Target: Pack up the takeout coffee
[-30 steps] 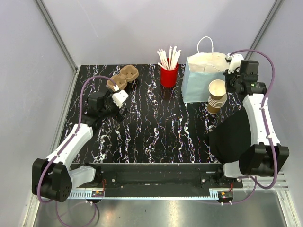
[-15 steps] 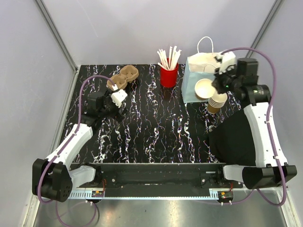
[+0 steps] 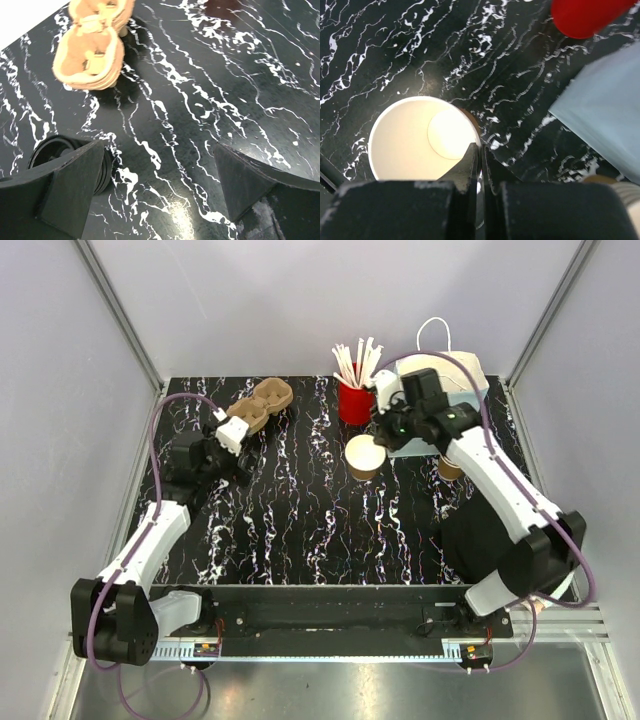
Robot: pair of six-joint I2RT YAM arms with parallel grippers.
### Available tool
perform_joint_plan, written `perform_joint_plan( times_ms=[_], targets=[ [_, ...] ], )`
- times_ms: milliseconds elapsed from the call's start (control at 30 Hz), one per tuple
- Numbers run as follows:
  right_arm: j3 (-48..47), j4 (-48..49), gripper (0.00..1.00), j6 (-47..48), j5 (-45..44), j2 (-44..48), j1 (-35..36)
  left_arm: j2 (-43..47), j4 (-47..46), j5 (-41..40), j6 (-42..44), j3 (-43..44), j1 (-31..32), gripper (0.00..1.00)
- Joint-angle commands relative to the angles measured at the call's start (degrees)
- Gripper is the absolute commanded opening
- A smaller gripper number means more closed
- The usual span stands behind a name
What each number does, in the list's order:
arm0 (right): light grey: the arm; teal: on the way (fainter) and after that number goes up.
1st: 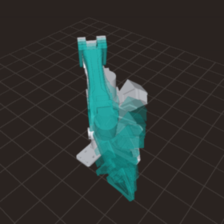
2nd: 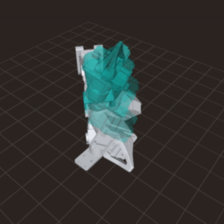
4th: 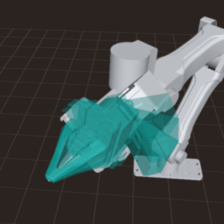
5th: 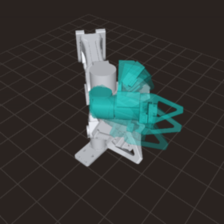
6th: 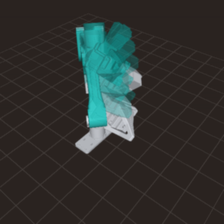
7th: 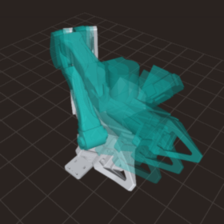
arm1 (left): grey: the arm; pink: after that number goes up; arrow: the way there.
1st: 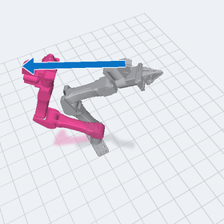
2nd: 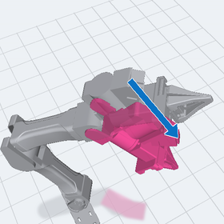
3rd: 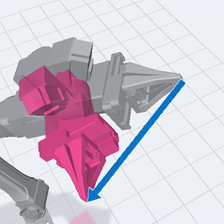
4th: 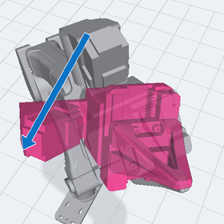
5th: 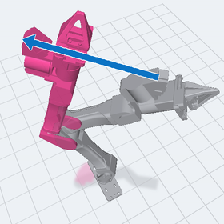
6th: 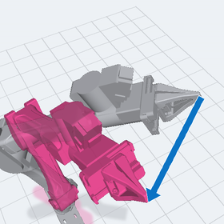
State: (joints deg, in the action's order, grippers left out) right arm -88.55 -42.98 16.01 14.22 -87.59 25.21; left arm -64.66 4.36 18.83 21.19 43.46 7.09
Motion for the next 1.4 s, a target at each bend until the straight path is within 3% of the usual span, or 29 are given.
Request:
perform_joint_plan(
  times_ms=[0,500,1133,1367],
  targets=[
    [-3.1,7.4,0.00,-3.2,1.2,-4.9,3.0,1.0,-4.2,-1.1,-2.6,0.0,-1.6,0.99],
    [-5.8,13.1,0.00,-7.1,1.7,-20.9,11.2,1.0,-6.7,-1.5,-3.4,-0.7,-3.5,0.99],
    [-2.6,18.0,0.02,-8.5,-2.2,-26.5,12.4,0.9,-6.6,-0.5,-3.8,-0.7,-4.2,0.99],
    [-1.4,18.1,0.21,-7.9,-1.7,-25.1,12.6,0.9,-6.6,-0.3,-4.0,-0.7,-4.5,0.99]
  ],
)
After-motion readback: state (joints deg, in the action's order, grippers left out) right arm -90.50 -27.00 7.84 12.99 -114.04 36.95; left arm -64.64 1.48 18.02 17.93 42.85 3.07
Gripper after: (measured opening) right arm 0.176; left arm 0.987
